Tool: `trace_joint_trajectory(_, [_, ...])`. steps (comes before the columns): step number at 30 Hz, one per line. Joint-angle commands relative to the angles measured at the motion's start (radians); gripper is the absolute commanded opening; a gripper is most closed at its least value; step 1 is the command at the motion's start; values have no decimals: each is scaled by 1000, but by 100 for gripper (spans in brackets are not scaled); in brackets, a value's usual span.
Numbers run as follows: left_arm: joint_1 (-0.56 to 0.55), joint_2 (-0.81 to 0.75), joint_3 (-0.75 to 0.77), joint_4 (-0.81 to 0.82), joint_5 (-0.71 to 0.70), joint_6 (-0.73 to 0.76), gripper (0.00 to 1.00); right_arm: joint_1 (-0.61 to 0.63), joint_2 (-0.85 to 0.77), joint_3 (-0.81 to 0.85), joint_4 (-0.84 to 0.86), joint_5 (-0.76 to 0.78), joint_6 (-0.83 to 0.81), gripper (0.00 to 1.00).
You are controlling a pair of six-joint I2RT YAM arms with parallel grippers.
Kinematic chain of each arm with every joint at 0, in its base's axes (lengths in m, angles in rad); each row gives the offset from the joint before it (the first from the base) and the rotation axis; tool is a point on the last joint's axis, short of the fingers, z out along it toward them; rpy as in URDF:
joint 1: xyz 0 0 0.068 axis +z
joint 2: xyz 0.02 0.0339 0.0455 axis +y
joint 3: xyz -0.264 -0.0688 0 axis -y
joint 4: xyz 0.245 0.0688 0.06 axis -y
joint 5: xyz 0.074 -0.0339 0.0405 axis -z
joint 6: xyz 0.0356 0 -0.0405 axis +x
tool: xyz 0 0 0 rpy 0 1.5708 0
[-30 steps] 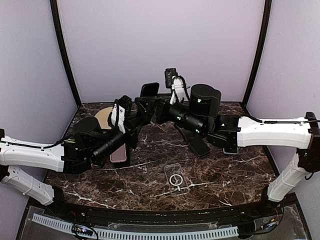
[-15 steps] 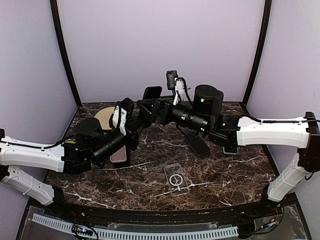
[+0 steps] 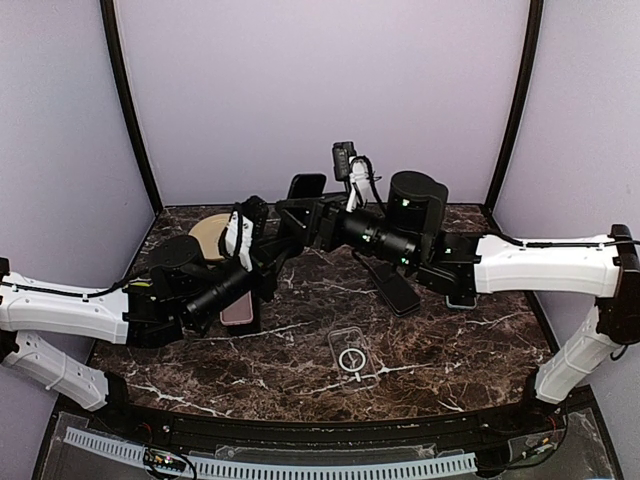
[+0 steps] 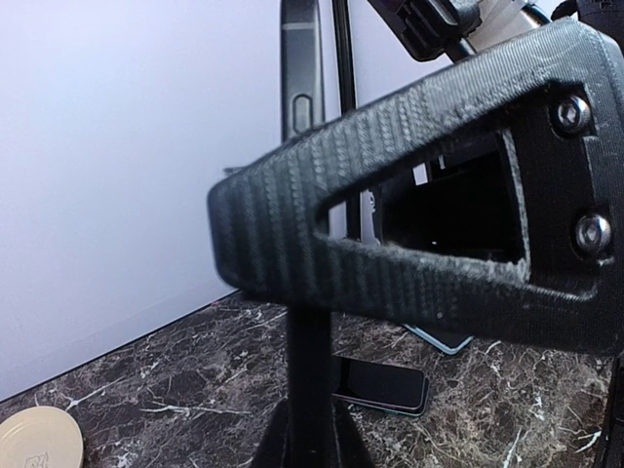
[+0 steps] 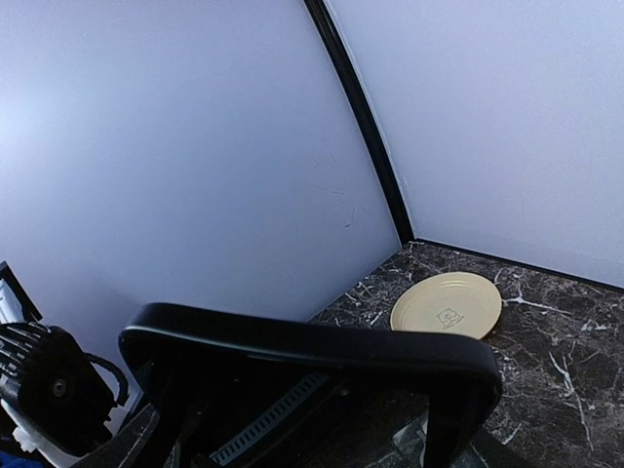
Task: Put the phone into the phone case
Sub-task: Pass from the left arm to the right, then adjust the phone case at the center of the board.
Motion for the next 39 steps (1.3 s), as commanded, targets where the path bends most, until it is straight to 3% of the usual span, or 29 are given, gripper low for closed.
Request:
trace_joint_trajectory(1, [-13, -32, -20, 123, 59, 19, 3, -18, -38, -36, 50, 105, 13, 36])
trace_joint_trajectory(2, [-13, -35, -27, 119, 62, 11, 7, -22, -45, -40, 47, 101, 14, 33])
trace_joint_trajectory(5, [-13, -51, -48, 90, 74, -27, 55, -30, -71, -55, 14, 105, 5, 30])
trace_joint_trajectory(7, [-13, -74, -75, 55, 75, -83, 67, -33, -94, -64, -29, 123, -14, 29])
trace_joint_trajectory(10, [-13, -113, -133, -23, 93, -173, 73, -36, -126, -84, -113, 168, -53, 28])
trace_joint_trajectory(17, [-16, -14, -105, -319, 166, -246, 61, -64, -165, -104, -378, 255, -76, 26])
trace_joint_trajectory(20, [-41, 65, -75, -352, 255, -197, 56, -80, -174, -107, -472, 303, -65, 26])
trace_joint_trajectory(25, [-107, 243, -37, -326, 364, -36, 50, -113, -209, -147, -520, 319, -38, 26])
trace_joint_trajectory(33, [-158, 479, 137, -460, 435, 87, 26, -139, -265, -185, -560, 342, -36, 26])
trace_joint_trajectory(39, [-158, 542, 194, -541, 469, 122, 22, -145, -306, -221, -561, 362, -36, 26])
